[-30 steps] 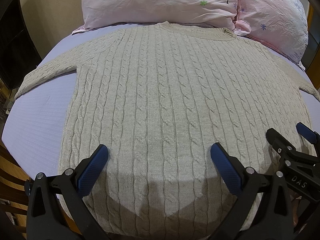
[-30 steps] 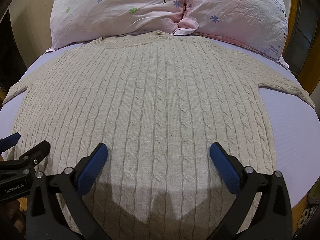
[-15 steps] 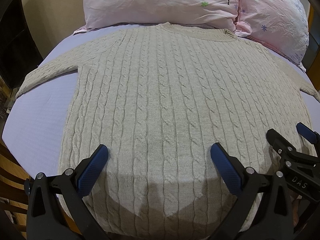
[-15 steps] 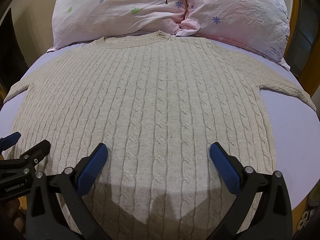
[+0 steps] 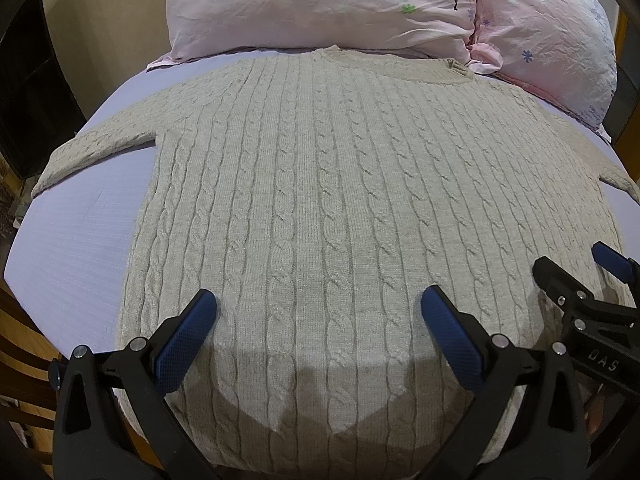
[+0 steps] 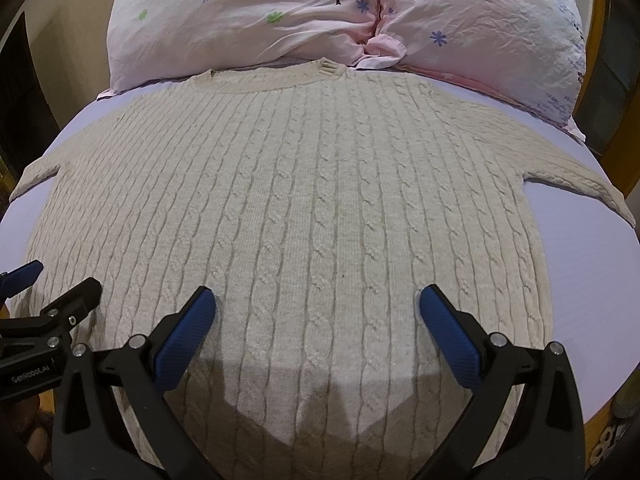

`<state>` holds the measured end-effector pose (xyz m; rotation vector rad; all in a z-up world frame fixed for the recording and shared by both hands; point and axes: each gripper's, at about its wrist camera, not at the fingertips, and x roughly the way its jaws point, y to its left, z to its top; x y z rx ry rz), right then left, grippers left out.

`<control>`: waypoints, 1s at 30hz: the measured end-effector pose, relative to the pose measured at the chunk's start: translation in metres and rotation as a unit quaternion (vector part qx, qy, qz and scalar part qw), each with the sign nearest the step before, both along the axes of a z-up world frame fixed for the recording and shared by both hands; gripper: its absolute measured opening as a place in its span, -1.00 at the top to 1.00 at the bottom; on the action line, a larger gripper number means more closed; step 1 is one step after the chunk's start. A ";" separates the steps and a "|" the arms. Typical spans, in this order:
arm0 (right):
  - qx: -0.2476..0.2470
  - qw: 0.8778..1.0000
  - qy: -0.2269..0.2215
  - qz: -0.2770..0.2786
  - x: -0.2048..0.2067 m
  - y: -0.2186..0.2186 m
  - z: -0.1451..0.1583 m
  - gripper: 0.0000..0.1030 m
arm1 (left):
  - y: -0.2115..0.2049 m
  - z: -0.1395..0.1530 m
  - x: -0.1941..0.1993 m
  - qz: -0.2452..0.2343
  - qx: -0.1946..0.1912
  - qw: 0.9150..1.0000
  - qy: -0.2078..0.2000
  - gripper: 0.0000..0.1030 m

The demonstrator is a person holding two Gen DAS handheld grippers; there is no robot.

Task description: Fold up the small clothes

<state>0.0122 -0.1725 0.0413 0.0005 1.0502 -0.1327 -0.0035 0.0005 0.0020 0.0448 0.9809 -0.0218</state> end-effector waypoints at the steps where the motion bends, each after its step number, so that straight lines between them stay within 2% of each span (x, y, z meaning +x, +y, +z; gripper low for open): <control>1: 0.001 1.000 -0.004 0.008 -0.001 -0.001 0.000 -0.97 | 0.001 -0.001 -0.002 -0.003 0.001 1.000 -0.005 -0.97; 4: 0.009 0.999 0.005 0.039 0.003 -0.008 0.005 -0.96 | 0.001 -0.001 -0.002 -0.023 0.002 1.000 -0.016 -0.97; 5: 0.009 1.000 0.002 0.027 0.006 -0.019 0.012 -0.96 | 0.002 -0.001 0.000 -0.027 0.000 1.000 -0.013 -0.97; 7: 0.013 0.999 -0.031 -0.017 0.008 -0.051 0.032 -0.96 | 0.017 0.006 0.007 -0.020 -0.007 1.000 -0.014 -0.97; 9: 0.035 0.993 -0.069 -0.089 0.011 -0.105 0.054 -0.96 | 0.041 0.015 0.013 0.006 -0.017 0.999 -0.036 -0.97; 10: 0.052 0.988 -0.077 -0.127 0.013 -0.132 0.060 -0.96 | 0.057 0.020 0.016 0.022 -0.023 0.998 -0.048 -0.97; 12: 0.107 0.968 -0.087 -0.211 0.015 -0.202 0.065 -0.96 | 0.095 0.027 0.027 0.063 -0.037 0.995 -0.066 -0.97; 13: 0.136 0.952 -0.089 -0.260 0.015 -0.242 0.063 -0.92 | 0.110 0.029 0.031 0.077 -0.045 0.994 -0.070 -0.97; 15: 0.163 0.930 -0.086 -0.318 0.014 -0.292 0.054 -0.69 | 0.145 0.032 0.041 0.099 -0.072 0.989 -0.082 -0.97; 16: 0.176 0.914 -0.078 -0.356 0.014 -0.322 0.046 -0.51 | 0.158 0.032 0.043 0.104 -0.083 0.987 -0.089 -0.97; 18: 0.198 0.894 -0.069 -0.395 0.013 -0.356 0.034 -0.39 | 0.186 0.032 0.050 0.122 -0.107 0.982 -0.099 -0.97; 19: 0.213 0.884 -0.069 -0.410 0.013 -0.370 0.028 -0.30 | 0.195 0.031 0.051 0.131 -0.115 0.980 -0.101 -0.97; 20: 0.227 0.875 -0.091 -0.419 0.010 -0.384 0.026 -0.24 | 0.210 0.030 0.056 0.146 -0.127 0.976 -0.100 -0.97; 21: 0.227 0.869 -0.096 -0.428 0.010 -0.393 0.027 -0.22 | 0.216 0.029 0.058 0.157 -0.133 0.974 -0.098 -0.97; 24: 0.243 0.849 -0.115 -0.455 0.006 -0.417 0.025 0.05 | 0.243 0.026 0.064 0.197 -0.159 0.963 -0.096 -0.97; 26: 0.256 0.828 -0.136 -0.479 -0.003 -0.433 0.020 0.43 | 0.258 0.024 0.066 0.221 -0.172 0.955 -0.097 -0.97; 27: 0.265 0.820 -0.142 -0.488 0.000 -0.444 0.019 0.53 | 0.269 0.023 0.067 0.237 -0.179 0.950 -0.098 -0.97; 28: 0.269 0.815 -0.147 -0.491 0.000 -0.452 0.017 0.70 | 0.279 0.022 0.068 0.249 -0.183 0.946 -0.099 -0.97; 29: 0.263 0.819 -0.147 -0.488 0.005 -0.454 0.018 0.75 | 0.286 0.022 0.068 0.261 -0.185 0.942 -0.099 -0.97; 30: 0.242 0.828 -0.147 -0.483 0.010 -0.451 0.024 0.77 | 0.294 0.021 0.069 0.274 -0.187 0.938 -0.101 -0.97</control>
